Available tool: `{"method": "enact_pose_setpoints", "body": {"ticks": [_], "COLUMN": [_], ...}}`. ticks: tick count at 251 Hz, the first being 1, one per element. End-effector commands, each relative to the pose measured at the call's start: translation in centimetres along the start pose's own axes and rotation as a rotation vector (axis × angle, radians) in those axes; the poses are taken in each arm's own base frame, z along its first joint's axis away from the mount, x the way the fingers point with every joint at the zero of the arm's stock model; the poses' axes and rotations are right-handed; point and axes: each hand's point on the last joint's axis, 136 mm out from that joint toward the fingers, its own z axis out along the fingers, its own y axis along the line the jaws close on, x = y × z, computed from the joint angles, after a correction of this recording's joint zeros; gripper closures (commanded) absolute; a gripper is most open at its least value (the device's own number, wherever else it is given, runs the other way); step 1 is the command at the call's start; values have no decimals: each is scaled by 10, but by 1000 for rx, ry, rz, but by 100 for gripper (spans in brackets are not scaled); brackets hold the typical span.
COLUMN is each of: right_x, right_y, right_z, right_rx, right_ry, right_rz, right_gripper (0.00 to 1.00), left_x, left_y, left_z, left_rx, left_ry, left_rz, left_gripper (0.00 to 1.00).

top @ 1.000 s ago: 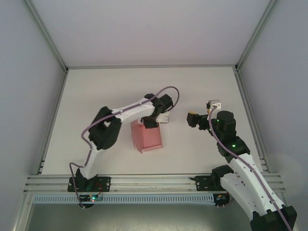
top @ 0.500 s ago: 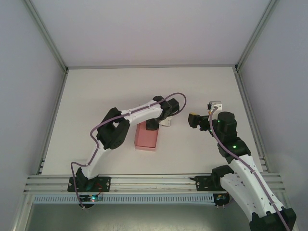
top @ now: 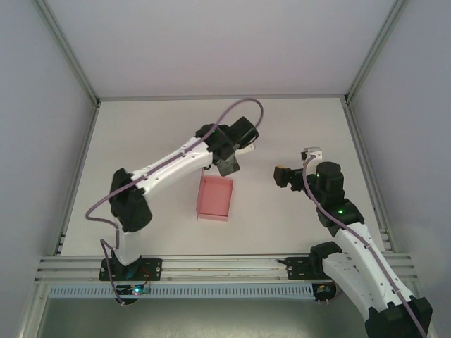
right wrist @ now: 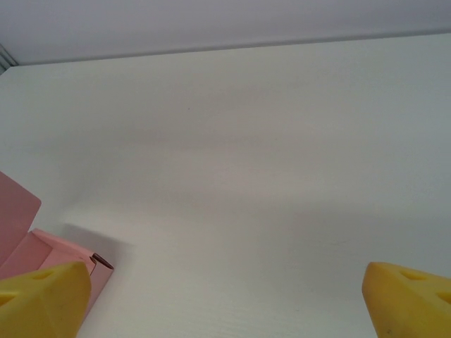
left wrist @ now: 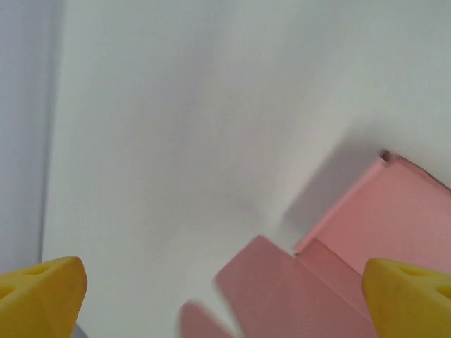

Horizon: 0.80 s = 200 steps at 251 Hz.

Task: Assemble paper box

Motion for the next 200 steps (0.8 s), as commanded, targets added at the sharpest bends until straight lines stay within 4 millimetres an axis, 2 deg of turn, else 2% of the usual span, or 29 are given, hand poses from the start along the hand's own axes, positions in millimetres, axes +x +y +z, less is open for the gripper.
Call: {"method": "enact_pose_setpoints", "body": {"ticks": [1,19,53,65,98,112,133,142,163,200], "right_x": [1,4,12,13,16,18,22,22,22,21], "right_y": [-5,-8,-9,-10,-11,-11,-13,-14,-15,-8], "right_z": [6,9,14,16,20,21,22,22,22,20], "right_rx": [12,28,27,30,32,29,40,44,53,12], "right_ry": [-15,-4,27,34,50,59,68,67,63,55], "right_rz": [27,38,41,41,35,36,36,34,31,2], "right_gripper": [2,2,2,2,2,2,2,2,2,2], "left_x": [26,59,103,105,91,92,95,96,89,63], "left_y": [41,39,8,-4,-45,-51,-54,-56,-58,-63], "left_z": [-39,-46,-40,-35,-25,-25,-24,-23,-23,-25], "left_rx": [-206,-239,-169,-114,124,150,162,169,198,280], "left_ry": [6,61,159,155,151,162,169,171,134,1], "left_rz": [-519,-676,-819,-844,-833,-823,-794,-774,-703,-438], "left_gripper": [0,0,0,0,1,15,53,63,99,100]}}
